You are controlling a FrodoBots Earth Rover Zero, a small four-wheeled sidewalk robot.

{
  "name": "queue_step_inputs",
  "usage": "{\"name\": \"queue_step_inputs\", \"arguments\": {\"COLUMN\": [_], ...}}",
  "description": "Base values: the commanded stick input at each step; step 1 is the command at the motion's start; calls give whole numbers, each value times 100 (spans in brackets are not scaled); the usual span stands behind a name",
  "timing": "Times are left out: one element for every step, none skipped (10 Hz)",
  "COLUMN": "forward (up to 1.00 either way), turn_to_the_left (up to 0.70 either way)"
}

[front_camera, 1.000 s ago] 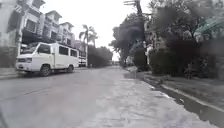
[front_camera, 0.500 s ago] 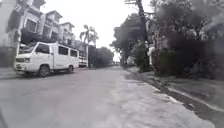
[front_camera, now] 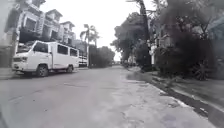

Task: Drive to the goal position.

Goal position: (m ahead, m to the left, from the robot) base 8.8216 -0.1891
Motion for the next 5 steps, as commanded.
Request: {"name": "queue_step_inputs", "arguments": {"forward": [50,50,50,50,50], "turn_to_the_left": [0,0,0,0,0]}}
